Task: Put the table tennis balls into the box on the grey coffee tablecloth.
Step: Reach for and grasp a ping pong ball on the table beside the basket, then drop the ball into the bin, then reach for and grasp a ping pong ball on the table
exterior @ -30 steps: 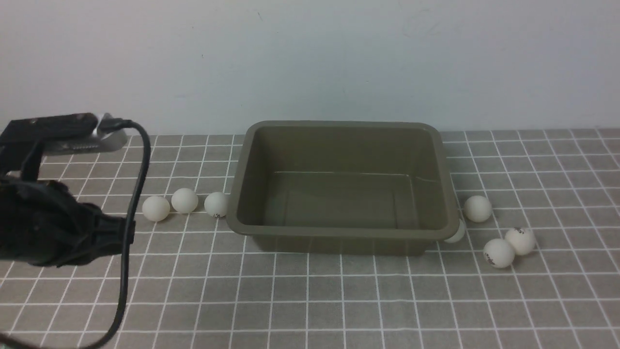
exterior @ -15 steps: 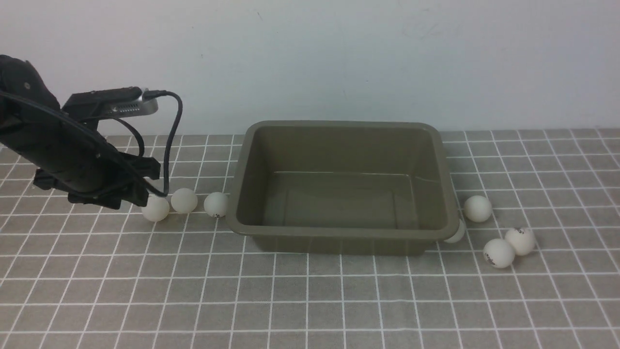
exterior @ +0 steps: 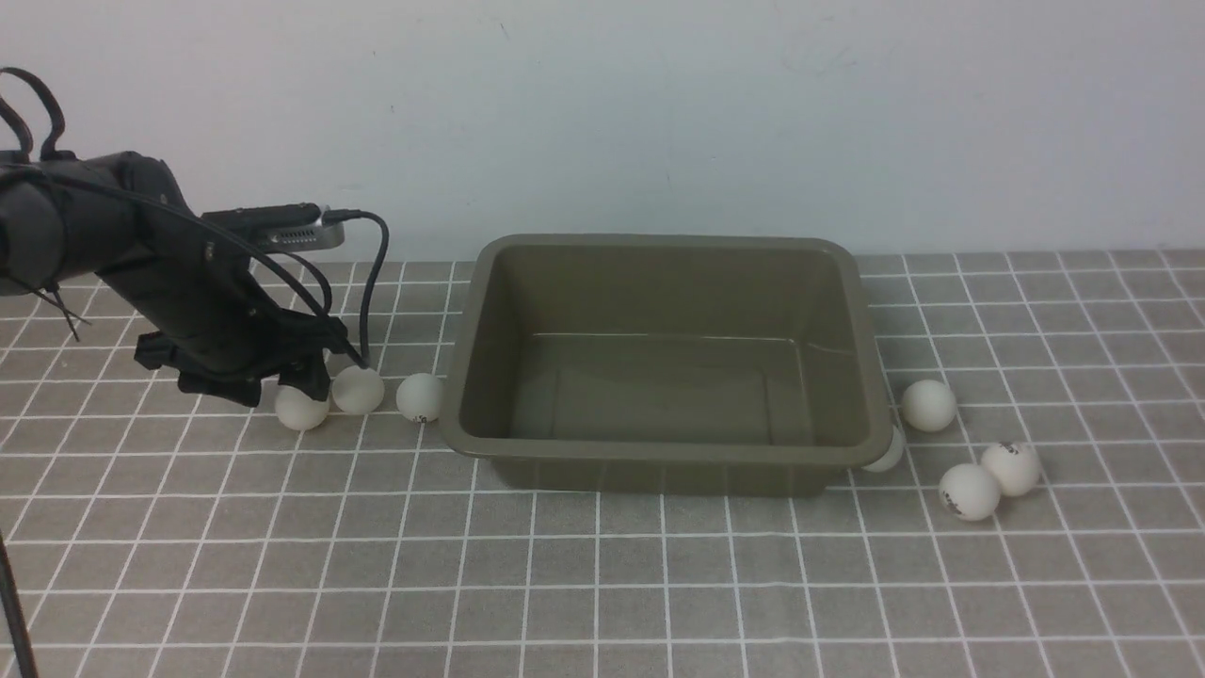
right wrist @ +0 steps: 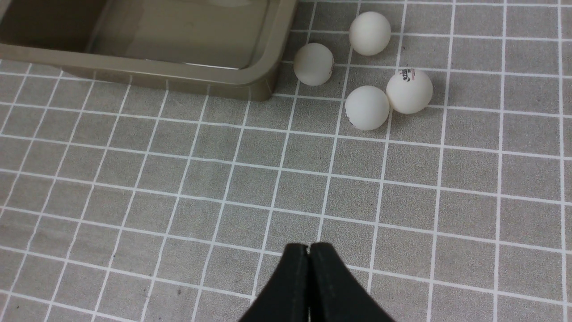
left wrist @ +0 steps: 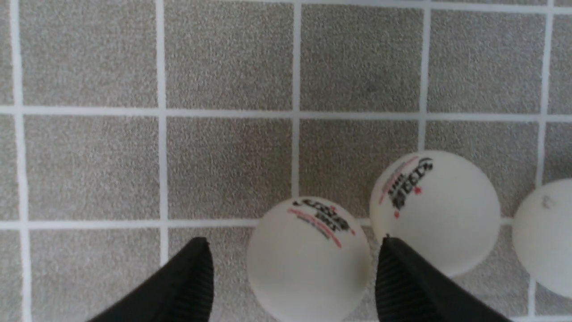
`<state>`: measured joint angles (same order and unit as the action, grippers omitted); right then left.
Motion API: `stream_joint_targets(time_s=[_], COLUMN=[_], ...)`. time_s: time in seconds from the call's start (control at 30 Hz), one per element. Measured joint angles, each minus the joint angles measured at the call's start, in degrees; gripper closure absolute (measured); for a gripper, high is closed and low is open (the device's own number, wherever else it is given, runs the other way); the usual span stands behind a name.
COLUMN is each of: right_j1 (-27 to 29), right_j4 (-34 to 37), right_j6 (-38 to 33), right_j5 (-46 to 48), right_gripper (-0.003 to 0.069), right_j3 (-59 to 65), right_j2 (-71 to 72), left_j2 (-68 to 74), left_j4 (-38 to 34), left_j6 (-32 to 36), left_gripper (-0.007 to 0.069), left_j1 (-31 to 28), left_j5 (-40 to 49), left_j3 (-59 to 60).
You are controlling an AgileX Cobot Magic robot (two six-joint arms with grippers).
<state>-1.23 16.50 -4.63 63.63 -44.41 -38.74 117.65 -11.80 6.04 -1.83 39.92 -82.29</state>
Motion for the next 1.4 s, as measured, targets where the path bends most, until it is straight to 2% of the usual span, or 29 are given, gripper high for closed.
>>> stream_joint_targets(time_s=[0.1,0.2,0.37,0.47,0.63,0.77,0.97,1.03,1.1,1.17,1.23,1.27,1.33,1.4], right_j1=[0.0,0.0,0.0,0.0,0.0,0.0,0.0,0.0,0.0,0.0,0.0,0.0,0.0,0.0], right_j4=[-1.5,-5.7,-16.5,-19.6,-18.3,-16.5,-14.6,-13.9,-12.9,-11.7,-11.1,-10.7,-9.9,-9.1], right_j6=[0.9,3.3,11.8,14.7,14.8,14.6,14.5,14.4,13.9,13.1,13.0,13.0,13.0,13.0], right_j5=[0.0,-0.1,-1.4,-4.2,-12.0,-16.1,-16.6,-16.4,-16.2,-16.2,-16.2,-16.2,-16.4,-16.7], right_gripper=[0.0673,0.0673,0.0672,0.0662,0.0588,0.0439,0.0237,0.0203,0.0178,0.0168,0.0165,0.0164,0.0164,0.0164], right_j3=[-0.1,-0.3,-0.3,-0.3,-2.3,-9.8,-19.0,-20.7,-22.2,-23.3,-23.9,-24.2,-24.5,-24.5], right_j2=[-0.1,-1.7,-10.0,-17.4,-29.4,-41.2,-54.9,-57.8,-60.6,-63.3,-65.0,-66.0,-67.8,-69.5], left_j2=[1.1,1.5,0.7,-1.9,-9.5,-11.2,-8.2,-7.0,-6.2,-5.8,-5.7,-5.7,-6.3,-7.3], left_j4=[0.1,0.6,2.2,1.6,-5.8,-11.6,-12.3,-12.3,-12.3,-11.6,-10.3,-9.1,-5.9,-3.0], left_j6=[0.0,0.0,0.0,0.1,6.0,12.4,14.0,13.9,13.9,13.4,12.2,11.0,8.8,7.6], left_gripper=[0.0198,0.0274,0.0276,0.0276,0.0276,0.0276,0.0270,0.0229,0.0148,0.0060,0.0015,0.0010,0.0048,0.0145], left_j1=[0.0,0.0,-0.6,-1.0,2.2,8.2,16.2,17.6,18.2,18.2,17.5,16.8,14.6,12.0], left_j5=[-0.4,-0.2,4.2,8.6,12.7,13.4,13.3,13.0,12.6,12.8,13.9,15.1,18.3,22.5], left_j3=[-0.1,-0.1,-2.0,-4.4,-8.7,-9.3,-9.3,-9.3,-9.3,-9.8,-11.8,-13.3,-16.8,-19.8])
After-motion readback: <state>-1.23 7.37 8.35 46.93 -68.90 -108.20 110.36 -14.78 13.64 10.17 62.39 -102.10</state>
